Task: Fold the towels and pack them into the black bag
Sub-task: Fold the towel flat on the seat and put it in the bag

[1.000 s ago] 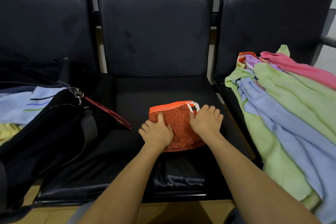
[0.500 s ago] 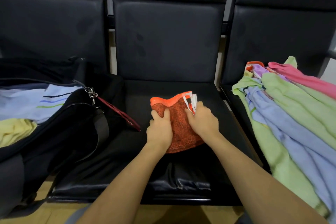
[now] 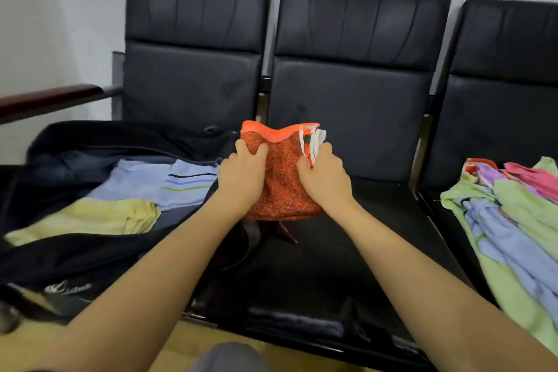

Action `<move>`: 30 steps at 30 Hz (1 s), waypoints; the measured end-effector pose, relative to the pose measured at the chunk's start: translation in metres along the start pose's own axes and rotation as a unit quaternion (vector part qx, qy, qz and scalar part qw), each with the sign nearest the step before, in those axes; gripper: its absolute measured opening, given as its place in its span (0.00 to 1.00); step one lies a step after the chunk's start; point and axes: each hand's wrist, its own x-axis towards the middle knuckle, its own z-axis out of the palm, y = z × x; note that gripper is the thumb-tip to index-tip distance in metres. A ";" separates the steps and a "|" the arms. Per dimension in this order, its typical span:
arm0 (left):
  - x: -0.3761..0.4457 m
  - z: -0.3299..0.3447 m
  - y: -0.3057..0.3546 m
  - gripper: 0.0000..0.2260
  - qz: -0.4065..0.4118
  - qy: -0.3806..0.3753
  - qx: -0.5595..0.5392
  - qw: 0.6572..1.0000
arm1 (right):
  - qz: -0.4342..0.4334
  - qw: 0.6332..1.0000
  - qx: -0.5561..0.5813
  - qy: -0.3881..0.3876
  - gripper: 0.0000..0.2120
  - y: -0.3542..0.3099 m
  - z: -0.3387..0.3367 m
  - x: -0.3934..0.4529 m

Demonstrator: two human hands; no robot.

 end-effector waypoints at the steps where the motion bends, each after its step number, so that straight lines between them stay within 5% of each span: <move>1: 0.004 -0.005 -0.016 0.20 -0.007 0.003 -0.004 1.000 | -0.007 1.000 0.012 -0.006 0.15 -0.014 0.006 0.002; 10: 0.019 -0.010 -0.148 0.20 -0.109 0.015 -0.017 0.994 | -0.062 0.995 0.054 -0.056 0.19 -0.123 0.090 0.022; 16: 0.006 0.029 -0.198 0.21 -0.125 -0.037 -0.137 0.982 | -0.135 0.980 -0.128 -0.072 0.24 -0.140 0.156 0.027; 22: -0.012 0.065 -0.209 0.22 -0.112 -0.175 -0.153 0.966 | -0.192 0.928 -0.292 -0.129 0.18 -0.113 0.181 0.007; 28: -0.025 0.078 -0.196 0.23 -0.102 -0.272 -0.058 0.955 | -0.145 0.904 -0.361 -0.178 0.26 -0.093 0.179 -0.018; 30: -0.031 0.082 -0.193 0.23 -0.119 -0.291 -0.042 0.948 | -0.122 0.916 -0.357 -0.136 0.29 -0.084 0.187 -0.025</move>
